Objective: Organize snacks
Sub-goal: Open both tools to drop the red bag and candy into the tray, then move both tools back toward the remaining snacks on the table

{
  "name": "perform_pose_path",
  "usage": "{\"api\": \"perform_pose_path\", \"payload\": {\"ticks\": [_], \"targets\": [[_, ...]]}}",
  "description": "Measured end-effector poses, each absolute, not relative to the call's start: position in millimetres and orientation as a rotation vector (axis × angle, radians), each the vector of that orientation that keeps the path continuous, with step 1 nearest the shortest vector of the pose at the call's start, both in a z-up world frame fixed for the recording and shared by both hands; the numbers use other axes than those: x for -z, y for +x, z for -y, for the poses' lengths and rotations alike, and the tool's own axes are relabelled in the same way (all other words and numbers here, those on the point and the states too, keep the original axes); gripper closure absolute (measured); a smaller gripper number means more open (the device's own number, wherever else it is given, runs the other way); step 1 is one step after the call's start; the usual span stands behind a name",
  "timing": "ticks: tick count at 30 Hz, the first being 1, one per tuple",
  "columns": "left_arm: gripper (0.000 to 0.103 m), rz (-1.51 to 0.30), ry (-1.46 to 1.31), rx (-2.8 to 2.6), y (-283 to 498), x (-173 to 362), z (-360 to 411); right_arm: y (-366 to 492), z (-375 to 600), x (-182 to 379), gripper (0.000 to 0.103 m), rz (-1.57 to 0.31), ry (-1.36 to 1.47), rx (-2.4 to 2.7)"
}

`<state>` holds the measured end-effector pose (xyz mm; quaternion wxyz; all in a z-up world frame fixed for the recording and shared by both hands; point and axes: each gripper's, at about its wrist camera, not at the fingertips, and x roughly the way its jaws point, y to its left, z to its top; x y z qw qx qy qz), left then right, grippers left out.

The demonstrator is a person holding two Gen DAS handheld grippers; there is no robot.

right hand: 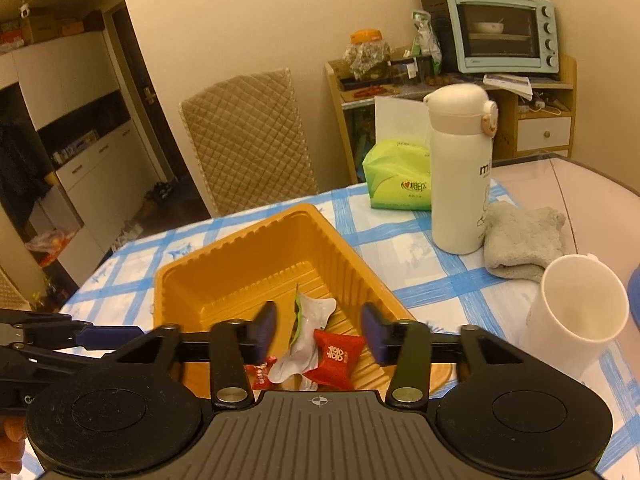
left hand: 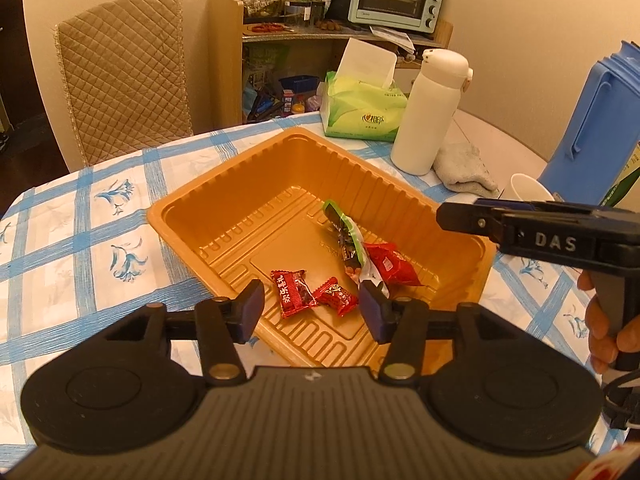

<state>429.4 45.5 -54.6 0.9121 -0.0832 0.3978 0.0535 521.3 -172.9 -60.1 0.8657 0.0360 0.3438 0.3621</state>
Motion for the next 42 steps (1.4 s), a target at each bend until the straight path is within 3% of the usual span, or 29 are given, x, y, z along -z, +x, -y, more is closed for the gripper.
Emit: {"api": "perform_pose_path", "payload": {"ticks": [7, 14, 31, 42], "targets": [[0.036, -0.781, -0.181, -0.119, 411.4, 37.8, -41.7, 504.2, 187.2, 47.2, 0.036, -0.699, 0.098, -0.766], [0.033, -0.739, -0.189, -0.122, 389.8, 19.5, -35.2, 483.4, 199.1, 34.9, 0.025, -0.673, 0.112, -0.788], [0.028, -0.635, -0.208, -0.179, 292.9, -26.0, -28.1, 414.6, 233.7, -2.4, 0.02, -0.597, 0.15, -0.853], [0.028, -0.636, -0.215, -0.199, 227.3, -27.9, -17.2, 362.5, 242.9, 1.1, 0.02, -0.626, 0.132, -0.902]]}}
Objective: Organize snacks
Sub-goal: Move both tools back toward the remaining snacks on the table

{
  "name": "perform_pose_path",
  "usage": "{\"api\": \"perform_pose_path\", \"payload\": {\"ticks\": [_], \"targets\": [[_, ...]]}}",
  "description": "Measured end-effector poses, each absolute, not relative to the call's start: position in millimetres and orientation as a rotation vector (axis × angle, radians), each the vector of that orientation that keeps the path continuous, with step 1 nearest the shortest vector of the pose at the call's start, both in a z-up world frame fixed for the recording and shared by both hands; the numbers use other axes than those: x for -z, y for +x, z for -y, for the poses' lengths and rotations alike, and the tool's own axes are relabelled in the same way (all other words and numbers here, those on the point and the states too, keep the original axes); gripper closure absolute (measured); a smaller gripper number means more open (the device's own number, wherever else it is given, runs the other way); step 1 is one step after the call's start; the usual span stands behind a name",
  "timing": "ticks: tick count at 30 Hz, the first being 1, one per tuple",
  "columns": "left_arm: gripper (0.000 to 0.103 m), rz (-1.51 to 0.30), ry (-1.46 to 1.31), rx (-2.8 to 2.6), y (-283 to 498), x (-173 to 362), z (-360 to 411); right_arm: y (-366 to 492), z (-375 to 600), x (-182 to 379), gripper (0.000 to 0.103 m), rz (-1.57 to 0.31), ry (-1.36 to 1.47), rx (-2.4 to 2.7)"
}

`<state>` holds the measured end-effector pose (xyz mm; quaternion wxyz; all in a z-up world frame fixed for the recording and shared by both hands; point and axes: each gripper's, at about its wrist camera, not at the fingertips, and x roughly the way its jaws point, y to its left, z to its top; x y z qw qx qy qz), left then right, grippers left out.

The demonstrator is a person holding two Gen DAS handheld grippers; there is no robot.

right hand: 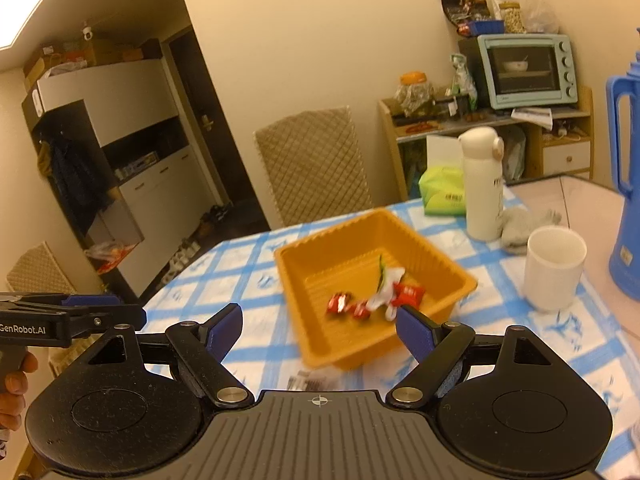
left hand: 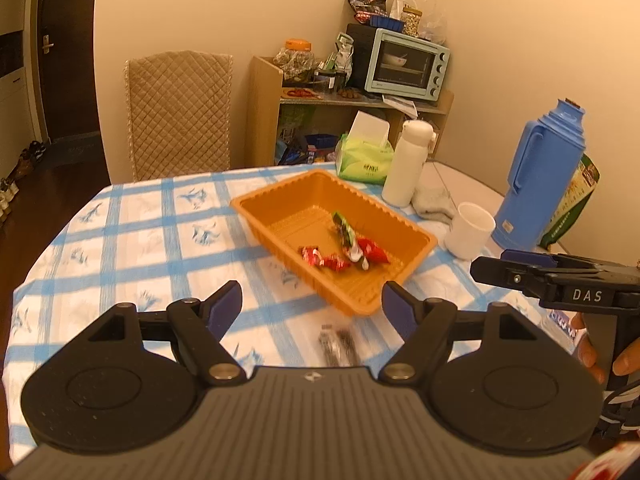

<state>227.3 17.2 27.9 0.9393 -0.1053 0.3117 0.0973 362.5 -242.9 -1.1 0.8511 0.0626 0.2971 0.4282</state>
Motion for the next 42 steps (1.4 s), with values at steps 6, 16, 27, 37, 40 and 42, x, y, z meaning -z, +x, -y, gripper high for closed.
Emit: {"api": "perform_pose_path", "payload": {"ticks": [6, 16, 27, 37, 40, 42], "targets": [[0.028, -0.676, -0.233, -0.207, 195.8, -12.2, -12.2, 337.5, 244.9, 13.5, 0.019, -0.658, 0.091, -0.915], [0.029, -0.767, -0.252, -0.24, 166.2, 22.5, -9.9, 316.6, 249.0, 38.6, 0.019, -0.727, 0.048, -0.907], [0.034, -0.872, -0.262, -0.26, 159.8, 64.9, -11.7, 309.8, 244.4, 66.9, 0.019, -0.807, 0.0, -0.883], [0.037, -0.965, -0.269, -0.285, 176.3, 93.1, -13.3, 310.5, 233.4, 94.0, 0.019, -0.875, -0.047, -0.858], [0.037, -0.984, -0.253, -0.286, 184.0, 98.5, -11.3, 312.3, 232.1, 99.2, 0.02, -0.886, -0.057, -0.85], [0.038, -0.994, -0.247, -0.282, 188.3, 102.6, -10.5, 313.7, 231.8, 101.5, 0.02, -0.892, -0.059, -0.844]]}}
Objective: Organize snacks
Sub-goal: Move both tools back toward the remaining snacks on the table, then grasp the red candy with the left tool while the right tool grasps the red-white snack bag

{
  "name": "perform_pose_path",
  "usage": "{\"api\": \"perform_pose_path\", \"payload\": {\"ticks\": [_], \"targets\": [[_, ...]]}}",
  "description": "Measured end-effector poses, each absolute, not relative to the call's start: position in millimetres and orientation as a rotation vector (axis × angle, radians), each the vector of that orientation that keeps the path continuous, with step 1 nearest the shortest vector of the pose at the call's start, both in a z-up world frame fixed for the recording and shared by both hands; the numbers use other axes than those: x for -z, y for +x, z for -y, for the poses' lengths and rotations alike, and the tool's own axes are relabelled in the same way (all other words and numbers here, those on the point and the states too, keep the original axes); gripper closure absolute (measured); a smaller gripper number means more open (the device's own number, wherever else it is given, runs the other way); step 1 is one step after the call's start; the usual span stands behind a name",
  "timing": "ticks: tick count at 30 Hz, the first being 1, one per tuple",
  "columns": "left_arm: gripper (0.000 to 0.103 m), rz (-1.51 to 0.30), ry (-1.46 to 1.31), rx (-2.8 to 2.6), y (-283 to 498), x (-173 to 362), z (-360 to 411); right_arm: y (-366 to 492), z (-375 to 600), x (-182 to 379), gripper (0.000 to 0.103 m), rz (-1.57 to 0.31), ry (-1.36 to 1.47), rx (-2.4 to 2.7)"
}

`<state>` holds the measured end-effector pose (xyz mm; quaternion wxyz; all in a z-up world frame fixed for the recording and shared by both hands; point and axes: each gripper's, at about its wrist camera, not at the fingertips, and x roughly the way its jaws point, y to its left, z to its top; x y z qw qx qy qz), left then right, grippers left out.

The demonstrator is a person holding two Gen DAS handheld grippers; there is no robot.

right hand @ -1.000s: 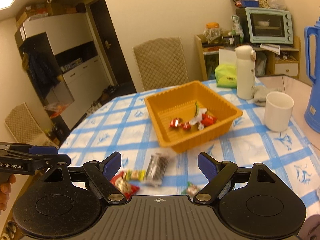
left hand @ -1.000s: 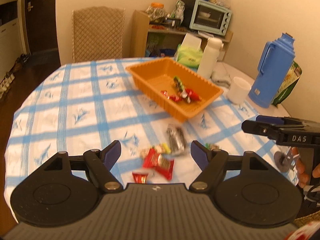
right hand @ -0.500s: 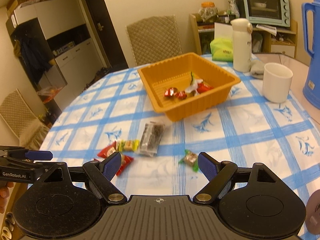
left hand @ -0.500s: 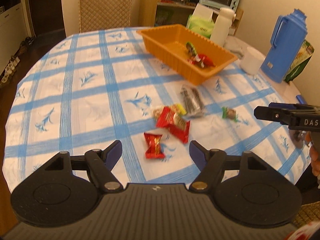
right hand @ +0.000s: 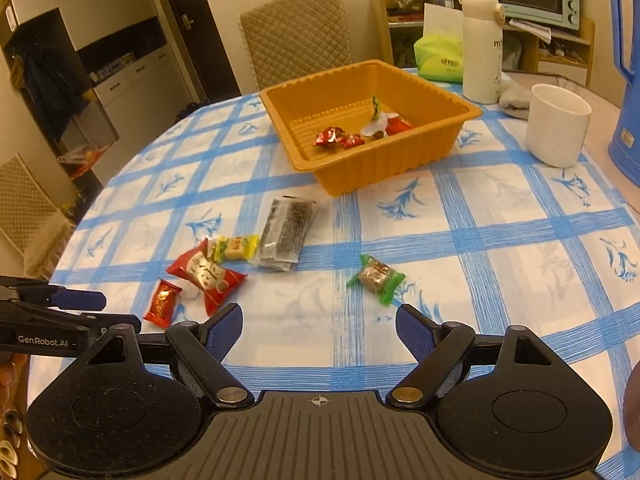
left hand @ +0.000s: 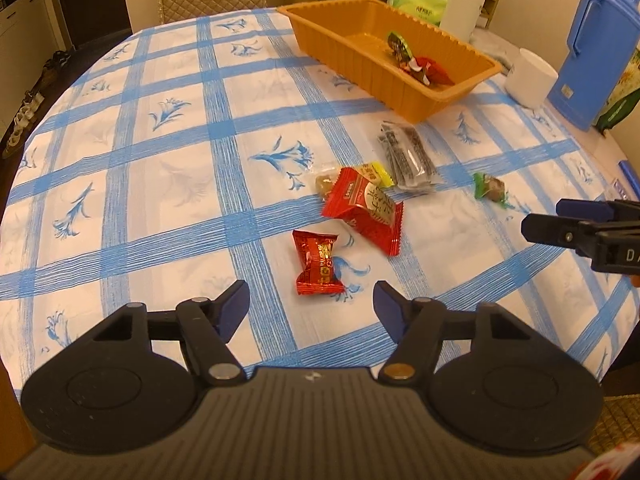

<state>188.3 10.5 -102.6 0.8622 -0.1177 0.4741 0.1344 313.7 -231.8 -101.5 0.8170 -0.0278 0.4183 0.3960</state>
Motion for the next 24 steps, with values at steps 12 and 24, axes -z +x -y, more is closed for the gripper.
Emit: {"api": "perform_pose_path", "payload": {"ticks": [12, 24], "targets": [[0.04, -1.011, -0.226, -0.267, 210.6, 115.6, -14.0, 325.9, 232.5, 108.1, 0.02, -0.913, -0.06, -0.809], [0.055, -1.026, -0.234, -0.253, 221.1, 129.3, -24.3, 335.6, 230.6, 110.7, 0.02, -0.922, -0.049, -0.78]]}}
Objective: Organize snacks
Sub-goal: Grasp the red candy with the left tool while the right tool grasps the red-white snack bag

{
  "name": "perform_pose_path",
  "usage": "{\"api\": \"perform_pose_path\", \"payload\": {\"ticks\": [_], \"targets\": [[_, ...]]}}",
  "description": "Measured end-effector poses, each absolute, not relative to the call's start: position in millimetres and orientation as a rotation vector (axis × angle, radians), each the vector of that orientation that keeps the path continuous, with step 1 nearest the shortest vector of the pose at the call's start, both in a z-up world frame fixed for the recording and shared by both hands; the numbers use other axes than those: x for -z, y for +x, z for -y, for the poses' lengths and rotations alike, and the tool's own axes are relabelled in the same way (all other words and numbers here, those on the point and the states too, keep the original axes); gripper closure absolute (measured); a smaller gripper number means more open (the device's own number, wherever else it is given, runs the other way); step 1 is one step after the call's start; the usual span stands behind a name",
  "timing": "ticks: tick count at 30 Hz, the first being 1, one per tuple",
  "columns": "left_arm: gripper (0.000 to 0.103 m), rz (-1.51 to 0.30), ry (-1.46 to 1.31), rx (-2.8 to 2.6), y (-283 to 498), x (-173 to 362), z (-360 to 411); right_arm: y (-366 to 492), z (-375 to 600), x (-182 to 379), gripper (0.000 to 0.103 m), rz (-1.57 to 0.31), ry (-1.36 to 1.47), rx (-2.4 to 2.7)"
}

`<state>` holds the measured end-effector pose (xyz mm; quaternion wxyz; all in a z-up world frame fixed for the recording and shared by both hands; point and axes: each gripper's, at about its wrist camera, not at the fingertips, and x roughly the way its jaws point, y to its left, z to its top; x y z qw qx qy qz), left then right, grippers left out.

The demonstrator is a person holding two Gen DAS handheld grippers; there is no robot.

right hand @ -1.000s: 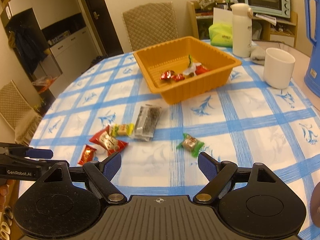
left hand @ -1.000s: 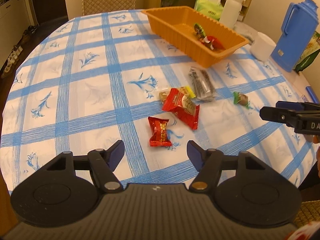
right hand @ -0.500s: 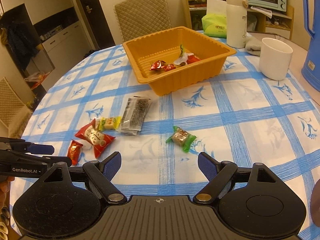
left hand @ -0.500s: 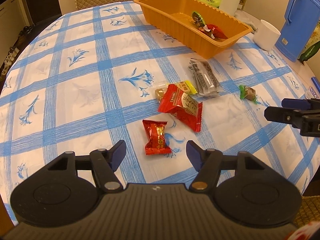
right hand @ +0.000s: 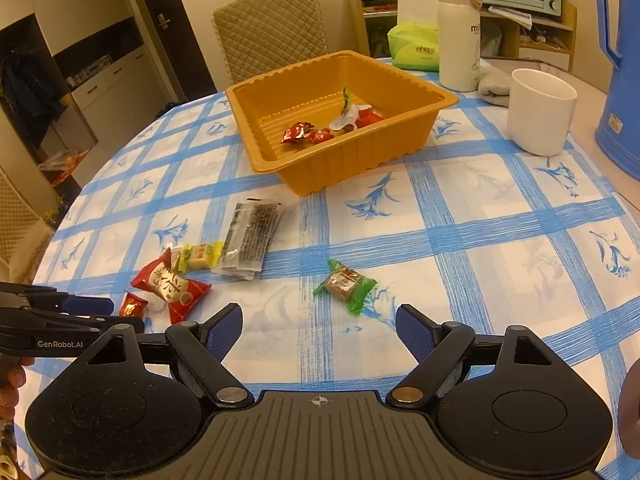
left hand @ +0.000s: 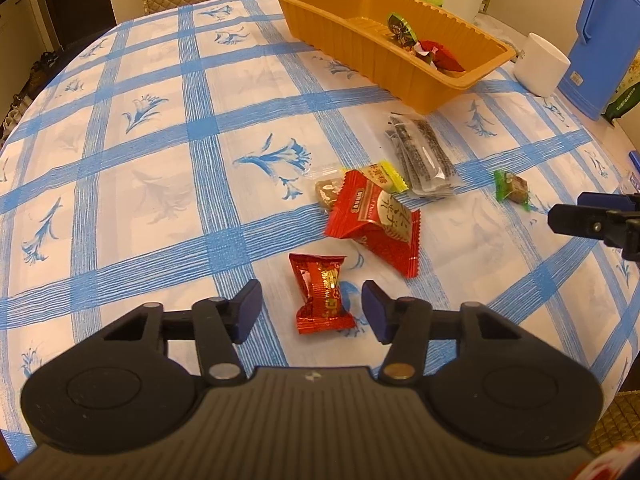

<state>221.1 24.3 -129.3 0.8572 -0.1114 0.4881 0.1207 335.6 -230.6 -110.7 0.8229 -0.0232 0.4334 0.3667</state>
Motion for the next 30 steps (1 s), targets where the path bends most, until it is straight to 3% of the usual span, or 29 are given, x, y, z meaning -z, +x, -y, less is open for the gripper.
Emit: {"api": "perform_pose_path", "payload": {"ticks": [2, 4, 10, 30], "targets": [[0.065, -1.029, -0.237, -0.248, 221.9, 130.5, -25.1, 336.3, 230.0, 110.7, 0.02, -0.922, -0.048, -0.777], [0.066, -1.025, -0.232, -0.243, 223.0, 131.0, -24.9, 336.5, 229.0, 110.2, 0.02, -0.921, -0.047, -0.778], [0.084, -1.024, -0.21, -0.224, 226.0, 131.6, -24.4, 336.1, 224.2, 107.0, 0.02, -0.912, -0.047, -0.785], [0.084, -0.964, -0.247, -0.336, 195.9, 108.3, -62.0, 330.6, 200.7, 95.5, 0.019, -0.871, -0.069, -0.856]]}}
